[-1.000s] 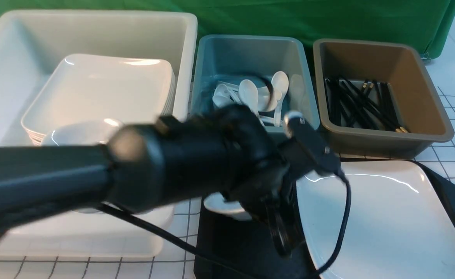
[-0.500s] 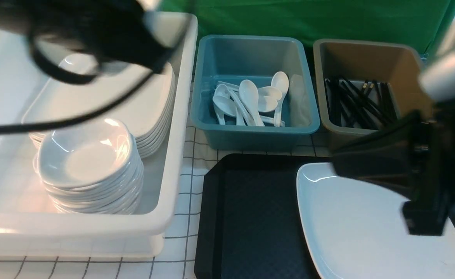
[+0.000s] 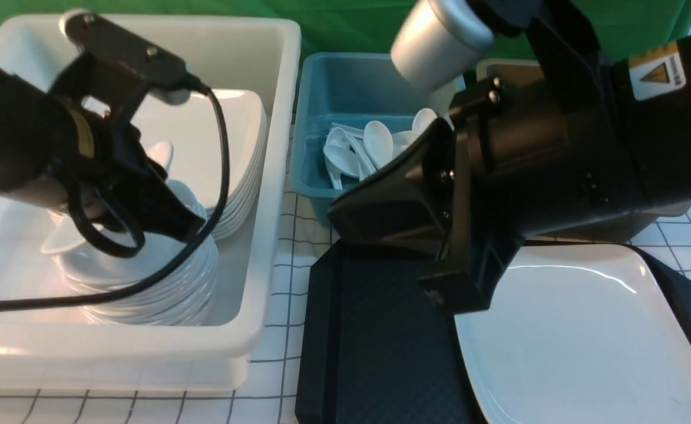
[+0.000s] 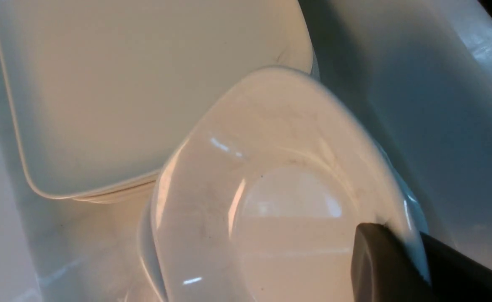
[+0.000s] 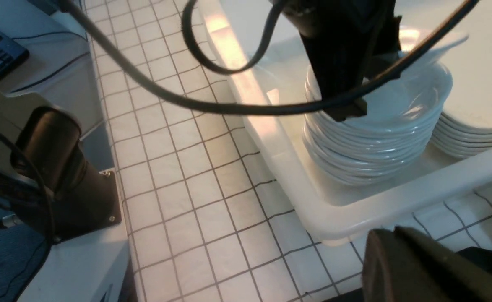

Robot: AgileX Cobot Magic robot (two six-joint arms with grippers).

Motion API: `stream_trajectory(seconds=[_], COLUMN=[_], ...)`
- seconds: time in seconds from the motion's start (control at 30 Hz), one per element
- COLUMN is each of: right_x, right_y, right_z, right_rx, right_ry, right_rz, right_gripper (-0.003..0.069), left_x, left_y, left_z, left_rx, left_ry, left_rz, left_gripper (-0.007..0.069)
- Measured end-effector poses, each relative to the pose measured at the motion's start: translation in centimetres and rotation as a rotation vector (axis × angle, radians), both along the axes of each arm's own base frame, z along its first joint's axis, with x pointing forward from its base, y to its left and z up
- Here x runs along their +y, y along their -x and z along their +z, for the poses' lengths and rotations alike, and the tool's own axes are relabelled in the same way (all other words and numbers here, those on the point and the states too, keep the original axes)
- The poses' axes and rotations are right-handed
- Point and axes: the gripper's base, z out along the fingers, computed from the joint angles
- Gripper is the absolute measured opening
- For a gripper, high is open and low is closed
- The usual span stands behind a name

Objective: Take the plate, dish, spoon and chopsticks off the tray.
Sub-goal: Use the left arm to put the small plate into the large storage box on the left, then use the left arm to grab a plate from the dinner plate

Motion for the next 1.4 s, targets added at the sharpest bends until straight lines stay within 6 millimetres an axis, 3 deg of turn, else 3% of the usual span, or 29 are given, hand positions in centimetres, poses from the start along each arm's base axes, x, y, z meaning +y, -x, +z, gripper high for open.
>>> stream_trajectory(seconds=[0.1, 0.23, 0.27, 0.3, 0.4, 0.47, 0.63, 0.73, 0.8, 0.93, 1.1, 1.23, 1.4], right_x=[-0.1, -0.2, -0.3, -0.4, -1.4, -2.4, -5.9, -8.7, -11.7, -15.2, -17.4, -17.9, -18.2], right_y=[-0.1, -0.1, 0.0, -0.1, -0.2, -0.6, -1.4, -1.6, -1.8, -1.9, -1.7, -1.1, 0.0], right_z=[0.0, 0.0, 0.1, 0.1, 1.0, 1.6, 2.8, 3.1, 3.4, 3.5, 1.8, -0.3, -2.8], right_rx=[-0.011, -0.005, -0.010, -0.015, -0.053, -0.086, -0.145, -0.140, -0.100, -0.064, 0.011, 0.069, 0.103], right_ry=[0.009, 0.029, 0.051, 0.056, 0.131, 0.180, 0.287, 0.366, 0.424, 0.452, 0.484, 0.519, 0.538], right_rz=[-0.004, -0.012, -0.007, -0.007, -0.047, -0.108, -0.262, -0.382, -0.508, -0.663, -0.758, -0.760, -0.749], right_gripper=[0.0007, 0.0007, 0.0008, 0.0008, 0.0009, 0.0009, 0.0009, 0.0009, 0.0009, 0.0009, 0.0009, 0.0009, 0.0009], left_x=[-0.1, -0.2, -0.3, -0.4, -0.9, -1.1, -2.7, -5.4, -8.4, -13.0, -16.4, -18.1, -20.4], left_y=[-0.2, -0.2, -0.2, -0.2, -0.1, 0.2, 0.6, 1.1, 1.2, 0.3, -3.0, -5.7, -9.4], left_z=[-0.4, -0.4, -0.1, 0.0, 2.1, 3.7, 6.6, 6.9, 5.7, 2.1, -1.7, -3.3, -6.7], left_rx=[0.009, 0.007, 0.007, 0.008, -0.020, -0.047, -0.078, -0.051, 0.033, 0.242, 0.371, 0.363, 0.357], left_ry=[0.008, 0.036, 0.065, 0.075, 0.184, 0.249, 0.475, 0.596, 0.653, 0.663, 0.584, 0.511, 0.436], left_rz=[0.001, 0.027, 0.042, 0.044, 0.054, 0.054, 0.002, -0.122, -0.209, -0.254, -0.252, -0.266, -0.273], left_gripper=[0.0092, 0.0217, 0.0295, 0.0303, 0.0418, 0.0443, 0.0399, 0.0253, 0.0092, 0.0001, 0.0000, 0.0037, 0.0192])
